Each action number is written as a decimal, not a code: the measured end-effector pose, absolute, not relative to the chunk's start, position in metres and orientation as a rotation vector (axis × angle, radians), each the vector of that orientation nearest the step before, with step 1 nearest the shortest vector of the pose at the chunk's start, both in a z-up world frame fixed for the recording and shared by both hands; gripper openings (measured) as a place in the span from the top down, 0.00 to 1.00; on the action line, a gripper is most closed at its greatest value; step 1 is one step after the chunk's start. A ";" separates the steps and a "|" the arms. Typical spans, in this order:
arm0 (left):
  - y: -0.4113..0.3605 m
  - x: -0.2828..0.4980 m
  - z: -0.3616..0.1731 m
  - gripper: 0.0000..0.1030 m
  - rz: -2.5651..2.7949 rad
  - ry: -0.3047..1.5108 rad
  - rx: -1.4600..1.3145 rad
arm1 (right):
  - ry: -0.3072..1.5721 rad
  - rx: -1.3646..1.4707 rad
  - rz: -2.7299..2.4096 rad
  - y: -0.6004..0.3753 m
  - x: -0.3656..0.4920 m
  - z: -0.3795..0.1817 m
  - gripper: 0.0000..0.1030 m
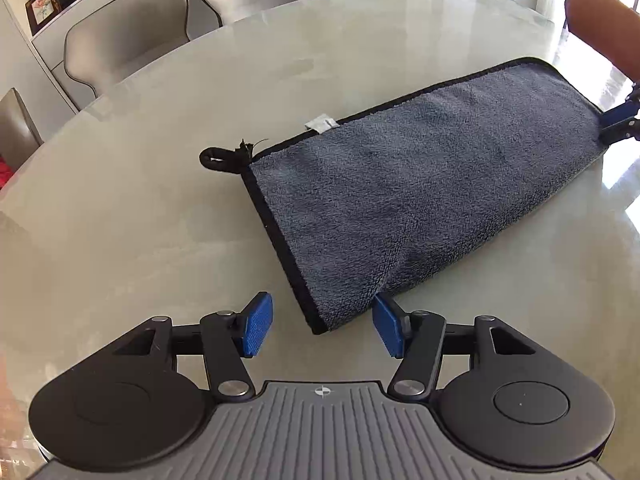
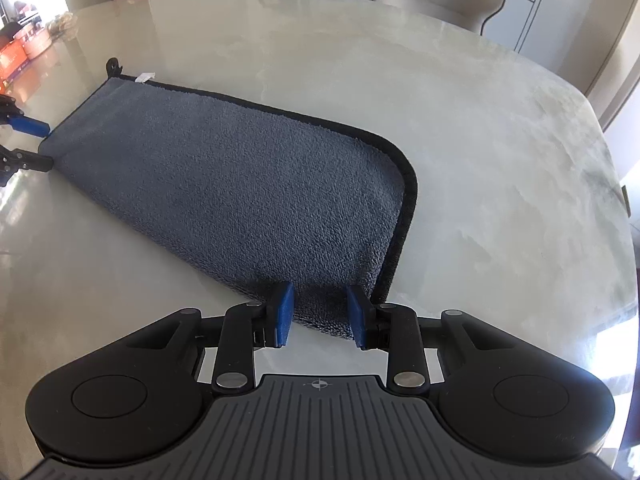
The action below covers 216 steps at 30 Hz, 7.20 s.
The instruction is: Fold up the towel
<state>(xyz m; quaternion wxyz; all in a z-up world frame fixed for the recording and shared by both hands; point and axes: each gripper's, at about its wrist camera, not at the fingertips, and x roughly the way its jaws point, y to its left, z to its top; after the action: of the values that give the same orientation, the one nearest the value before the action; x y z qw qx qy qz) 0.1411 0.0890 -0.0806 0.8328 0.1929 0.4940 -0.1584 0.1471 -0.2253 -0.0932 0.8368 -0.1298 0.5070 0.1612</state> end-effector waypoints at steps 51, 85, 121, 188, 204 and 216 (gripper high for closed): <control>0.045 0.150 -0.070 0.42 -0.331 0.932 0.419 | 0.881 0.636 0.417 -0.262 0.190 -0.072 0.91; 0.132 0.114 -0.060 0.42 -0.224 0.920 0.335 | 1.123 0.466 0.729 -0.049 0.238 -0.076 0.91; 0.138 0.120 -0.030 0.42 -0.219 0.874 0.337 | 0.945 0.204 0.628 -0.067 0.199 -0.058 0.65; 0.108 0.182 -0.070 0.31 -0.414 0.962 0.298 | 0.806 -0.220 0.673 -0.079 0.169 -0.037 0.80; 0.113 0.186 -0.056 0.25 -0.457 0.898 0.335 | 0.882 -0.226 0.548 -0.112 0.193 -0.056 0.72; 0.093 0.196 -0.067 0.25 -0.487 0.908 0.410 | 0.894 -0.368 0.659 -0.081 0.126 -0.067 0.71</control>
<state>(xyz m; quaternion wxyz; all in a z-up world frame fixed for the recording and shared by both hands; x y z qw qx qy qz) 0.1963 0.0927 -0.0674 0.8502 0.1945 0.4312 -0.2311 0.1261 -0.0813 -0.0667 0.8338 -0.1738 0.4217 0.3109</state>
